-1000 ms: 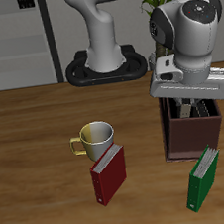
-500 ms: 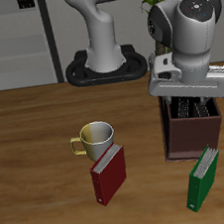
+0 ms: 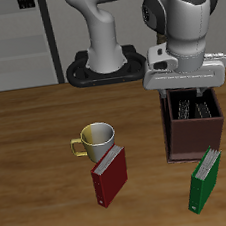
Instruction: Place the left yellow book into the left desk caddy's right compartment and place the right yellow book into the left desk caddy's right compartment and place the red book into the left desk caddy's left compartment
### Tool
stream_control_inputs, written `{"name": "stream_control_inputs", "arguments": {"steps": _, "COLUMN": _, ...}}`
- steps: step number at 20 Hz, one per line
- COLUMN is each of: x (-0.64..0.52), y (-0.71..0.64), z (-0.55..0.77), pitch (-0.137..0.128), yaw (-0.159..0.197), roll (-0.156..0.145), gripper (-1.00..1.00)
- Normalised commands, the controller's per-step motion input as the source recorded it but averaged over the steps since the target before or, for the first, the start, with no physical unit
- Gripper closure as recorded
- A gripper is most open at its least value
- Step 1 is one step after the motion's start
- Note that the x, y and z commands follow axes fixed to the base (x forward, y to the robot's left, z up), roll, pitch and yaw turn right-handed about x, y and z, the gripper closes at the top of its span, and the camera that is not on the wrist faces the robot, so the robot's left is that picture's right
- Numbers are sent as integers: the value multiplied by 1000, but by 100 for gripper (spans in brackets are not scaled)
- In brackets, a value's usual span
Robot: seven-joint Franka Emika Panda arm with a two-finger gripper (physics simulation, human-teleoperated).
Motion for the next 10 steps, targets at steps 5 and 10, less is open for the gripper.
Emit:
{"name": "stream_control_inputs", "arguments": {"steps": 5, "x": 111, "y": -589, "z": 321, "pitch": -29, "yaw": 72, "roll": -73, "gripper": -100}}
{"name": "stream_control_inputs", "arguments": {"steps": 10, "x": 77, "y": -487, "z": 287, "pitch": -27, "yaw": 25, "roll": -46, "gripper": -100}}
